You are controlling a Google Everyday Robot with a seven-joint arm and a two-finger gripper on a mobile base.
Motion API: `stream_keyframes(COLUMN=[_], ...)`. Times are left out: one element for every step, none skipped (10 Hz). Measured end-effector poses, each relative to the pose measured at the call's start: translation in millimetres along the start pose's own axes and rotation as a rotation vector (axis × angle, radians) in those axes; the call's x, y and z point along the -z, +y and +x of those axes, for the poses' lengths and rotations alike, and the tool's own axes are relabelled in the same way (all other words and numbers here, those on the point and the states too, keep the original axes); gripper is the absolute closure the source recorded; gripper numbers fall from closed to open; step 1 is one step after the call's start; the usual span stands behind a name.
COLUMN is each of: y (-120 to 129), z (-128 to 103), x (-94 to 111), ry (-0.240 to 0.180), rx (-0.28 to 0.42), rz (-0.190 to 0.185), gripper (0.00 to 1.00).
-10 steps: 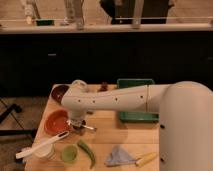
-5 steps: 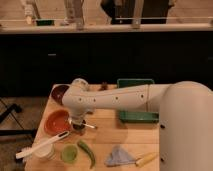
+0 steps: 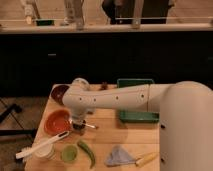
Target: Place fork in metal cup
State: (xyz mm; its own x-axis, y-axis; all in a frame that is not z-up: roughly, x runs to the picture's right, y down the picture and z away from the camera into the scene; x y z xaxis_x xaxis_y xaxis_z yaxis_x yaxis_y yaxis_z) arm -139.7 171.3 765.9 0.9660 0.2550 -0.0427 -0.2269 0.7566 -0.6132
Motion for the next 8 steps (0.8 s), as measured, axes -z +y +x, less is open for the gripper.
stream_keyframes(y=[0.1,0.1,0.0,-0.1,-0.2,-0.3,-0.4,-0.4], z=[-0.2,-0.2,0.0,0.2,0.4,0.6,0.7,0.8], x=[0.0,0.0,-0.1,-0.1,0.0,0.0,0.0,0.0], ry=[0.0,0.0,0.0,0.0,0.0,0.0,0.0,0.0], rx=[0.0,0.0,0.0,0.0,-0.001,-0.001,-0.002,-0.002], rz=[0.0,0.0,0.0,0.0,0.0,0.0,0.0,0.0], gripper=[0.82,0.74,0.64,0.54,0.41,0.33,0.25,0.2])
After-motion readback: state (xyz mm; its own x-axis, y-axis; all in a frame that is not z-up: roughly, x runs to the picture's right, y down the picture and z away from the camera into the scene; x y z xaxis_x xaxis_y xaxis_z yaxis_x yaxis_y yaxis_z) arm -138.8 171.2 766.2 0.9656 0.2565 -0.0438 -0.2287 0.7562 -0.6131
